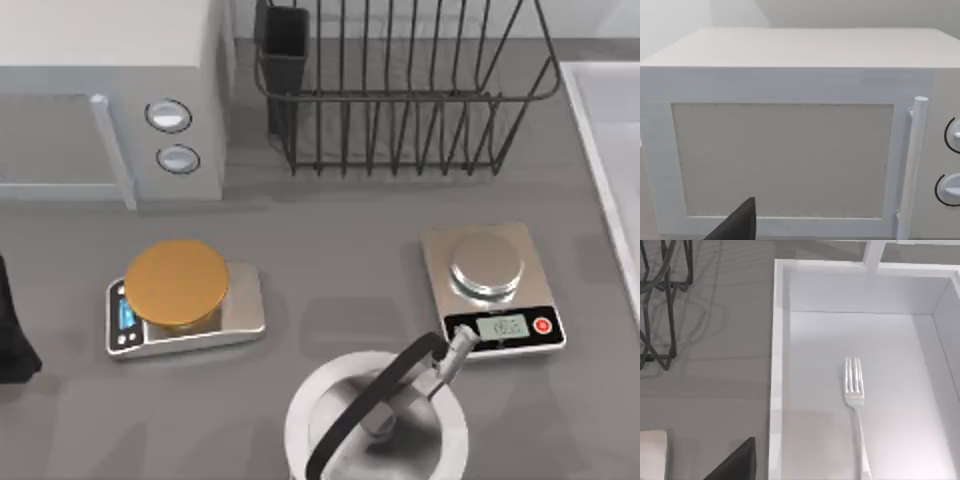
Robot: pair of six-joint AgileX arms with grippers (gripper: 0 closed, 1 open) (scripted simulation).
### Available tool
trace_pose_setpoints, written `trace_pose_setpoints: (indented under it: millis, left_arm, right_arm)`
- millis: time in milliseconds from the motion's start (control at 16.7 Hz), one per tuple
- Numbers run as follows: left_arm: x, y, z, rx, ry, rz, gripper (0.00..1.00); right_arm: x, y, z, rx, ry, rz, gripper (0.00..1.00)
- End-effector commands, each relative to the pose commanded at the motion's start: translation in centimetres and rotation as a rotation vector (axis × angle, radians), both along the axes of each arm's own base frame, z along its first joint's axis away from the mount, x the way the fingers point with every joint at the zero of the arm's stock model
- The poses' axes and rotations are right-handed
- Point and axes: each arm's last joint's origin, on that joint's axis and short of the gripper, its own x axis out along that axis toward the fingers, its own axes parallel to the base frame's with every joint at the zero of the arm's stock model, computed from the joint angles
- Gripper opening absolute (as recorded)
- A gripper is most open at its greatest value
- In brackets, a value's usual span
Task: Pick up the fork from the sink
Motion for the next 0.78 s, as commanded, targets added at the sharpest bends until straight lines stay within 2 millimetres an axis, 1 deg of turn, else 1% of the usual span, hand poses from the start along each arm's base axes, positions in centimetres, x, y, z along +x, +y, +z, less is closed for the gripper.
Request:
trace_pose_setpoints:
  millis: [120,180,300,360,480,600,780]
  left_arm:
    - [0.0,0.0,0.0,0.0,0.0,0.0,1.0]
    - [0.0,0.0,0.0,0.0,0.0,0.0,1.0]
    - [0.0,0.0,0.0,0.0,0.0,0.0,1.0]
    - [0.0,0.0,0.0,0.0,0.0,0.0,1.0]
    - [0.0,0.0,0.0,0.0,0.0,0.0,1.0]
    - [0.0,0.0,0.0,0.0,0.0,0.0,1.0]
    - [0.0,0.0,0.0,0.0,0.0,0.0,1.0]
  right_arm:
    - [3.7,-0.6,1.4,-0.003,0.132,-0.008,1.0]
    - [5.8,-0.9,1.8,-0.003,0.2,-0.011,1.0]
    - [10.1,-1.8,1.9,0.0,0.335,-0.016,1.0]
    - [12.3,-2.3,1.6,0.003,0.402,-0.017,1.0]
    - [16.5,-3.3,0.2,0.011,0.532,-0.019,1.0]
    - [20.2,-4.3,-1.9,0.023,0.653,-0.019,1.0]
    - [24.5,-5.8,-5.8,0.043,0.812,-0.016,1.0]
